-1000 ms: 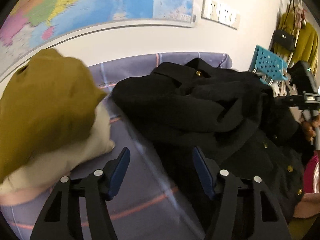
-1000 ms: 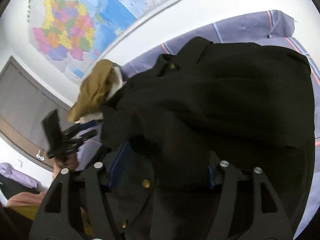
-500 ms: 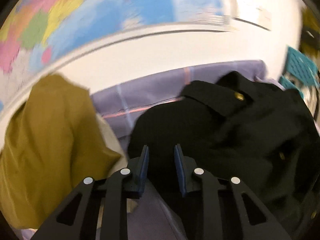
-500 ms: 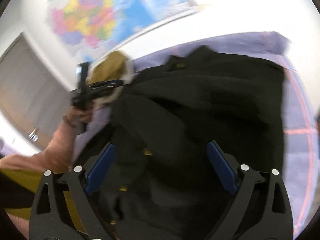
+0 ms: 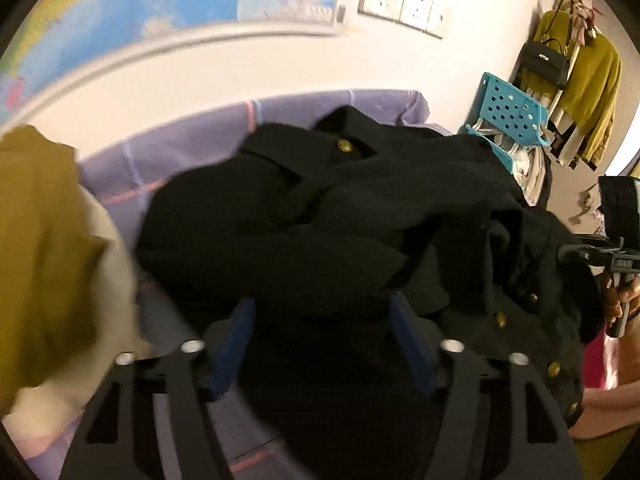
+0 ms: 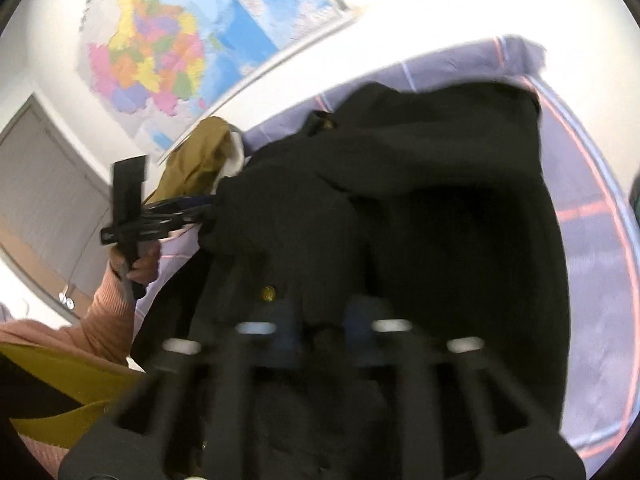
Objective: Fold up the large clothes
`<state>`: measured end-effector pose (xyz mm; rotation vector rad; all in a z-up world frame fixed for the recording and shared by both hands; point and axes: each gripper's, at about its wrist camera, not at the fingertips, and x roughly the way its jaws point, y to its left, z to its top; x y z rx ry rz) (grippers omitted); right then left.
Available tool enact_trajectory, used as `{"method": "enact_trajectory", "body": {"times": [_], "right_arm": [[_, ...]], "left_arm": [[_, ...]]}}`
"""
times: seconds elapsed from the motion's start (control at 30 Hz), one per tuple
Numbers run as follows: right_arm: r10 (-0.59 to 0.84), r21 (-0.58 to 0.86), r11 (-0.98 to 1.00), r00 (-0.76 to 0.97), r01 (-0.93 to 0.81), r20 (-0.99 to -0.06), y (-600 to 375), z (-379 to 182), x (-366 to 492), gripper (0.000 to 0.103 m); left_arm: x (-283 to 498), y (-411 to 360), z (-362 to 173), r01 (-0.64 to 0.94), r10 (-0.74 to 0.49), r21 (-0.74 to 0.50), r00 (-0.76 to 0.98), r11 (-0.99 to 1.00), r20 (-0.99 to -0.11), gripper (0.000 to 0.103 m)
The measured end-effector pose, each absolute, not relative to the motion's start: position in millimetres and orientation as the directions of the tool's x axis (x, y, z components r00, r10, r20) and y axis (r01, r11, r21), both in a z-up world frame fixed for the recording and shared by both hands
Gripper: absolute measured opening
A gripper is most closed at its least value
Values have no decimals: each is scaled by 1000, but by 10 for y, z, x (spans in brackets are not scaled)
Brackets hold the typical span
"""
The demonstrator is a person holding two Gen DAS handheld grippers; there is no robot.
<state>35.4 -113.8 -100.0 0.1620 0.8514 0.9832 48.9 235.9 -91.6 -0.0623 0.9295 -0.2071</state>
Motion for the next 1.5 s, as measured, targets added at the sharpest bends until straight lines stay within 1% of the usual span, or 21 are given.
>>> {"method": "enact_trajectory", "body": {"times": [0.07, 0.1, 0.23, 0.3, 0.37, 0.4, 0.5, 0.53, 0.57, 0.63, 0.73, 0.87, 1.0, 1.07, 1.1, 1.13, 1.17, 1.23, 1.37, 1.4, 1.5], "right_arm": [[798, 445, 543, 271, -712, -539, -1148, -793, 300, 7], [809, 430, 525, 273, -735, -521, -1179, -684, 260, 7], [822, 339, 507, 326, -793, -467, -1492, -288, 157, 6], [799, 381, 552, 340, -742, -495, -1637, -370, 320, 10], [730, 409, 636, 338, -654, -594, -1671, -665, 559, 15], [700, 406, 661, 324, -631, -637, -1634, -825, 628, 15], [684, 408, 674, 310, -616, -661, -1557, -1041, 694, 31], [682, 409, 681, 323, -608, -656, -1569, -1045, 706, 50], [675, 401, 698, 358, -594, -645, -1604, -1017, 712, 60], [665, 368, 716, 420, -593, -618, -1660, -919, 652, 62], [672, 287, 695, 452, -659, -587, -1558, -761, 435, 68], [619, 32, 625, 470, -780, -629, -1156, -718, 43, 83], [454, -218, 593, 545, -775, -705, -783, -988, -15, 78], [416, -235, 596, 545, -768, -728, -715, -1114, 100, 56], [424, -194, 593, 508, -781, -750, -714, -1146, 185, 46], [445, -142, 593, 469, -793, -763, -736, -1160, 268, 24], [484, -74, 589, 425, -804, -765, -774, -1118, 347, 16], [586, 73, 591, 365, -803, -723, -910, -915, 476, 16], [824, 412, 500, 271, -762, -498, -1331, -355, 894, 15], [832, 428, 505, 291, -749, -472, -1369, -266, 1012, 15], [785, 436, 581, 333, -687, -522, -1277, -295, 1371, 16]], "left_arm": [[636, 2351, -952, 106, -194, -163, 568, 981, -800, 20], [699, 2387, -941, 66, -174, -167, 578, 984, -797, 2], [884, 2750, -825, -151, -27, -160, 642, 976, -767, 2], [916, 2903, -862, -203, -7, -175, 634, 963, -773, 2], [897, 2915, -921, -197, 3, -153, 624, 968, -781, 2], [846, 2854, -923, -175, 21, -116, 632, 978, -775, 6], [655, 2623, -837, -55, -11, -64, 675, 996, -738, 43], [576, 2572, -803, -25, -1, -26, 690, 999, -724, 46], [509, 2472, -775, 12, 12, 28, 703, 1000, -711, 49], [421, 2339, -764, 65, 23, 98, 710, 993, -704, 57], [425, 2169, -814, 111, 32, 153, 700, 982, -714, 57], [490, 2135, -959, 125, 33, 160, 679, 979, -734, 58], [506, 2229, -1017, 96, 29, 126, 672, 987, -740, 60], [494, 2263, -1020, 81, 48, 138, 674, 987, -738, 62], [482, 2260, -1014, 76, 53, 140, 673, 987, -738, 62], [477, 2287, -1015, 65, 60, 140, 671, 988, -739, 62], [471, 2314, -1015, 55, 66, 138, 669, 989, -740, 62], [467, 2389, -1008, 25, 88, 141, 670, 990, -737, 62], [512, 2630, -937, -70, 131, 114, 683, 991, -718, 60], [538, 2708, -921, -110, 147, 99, 681, 989, -717, 57], [595, 2860, -903, -190, 162, 44, 671, 981, -723, 57]]}}
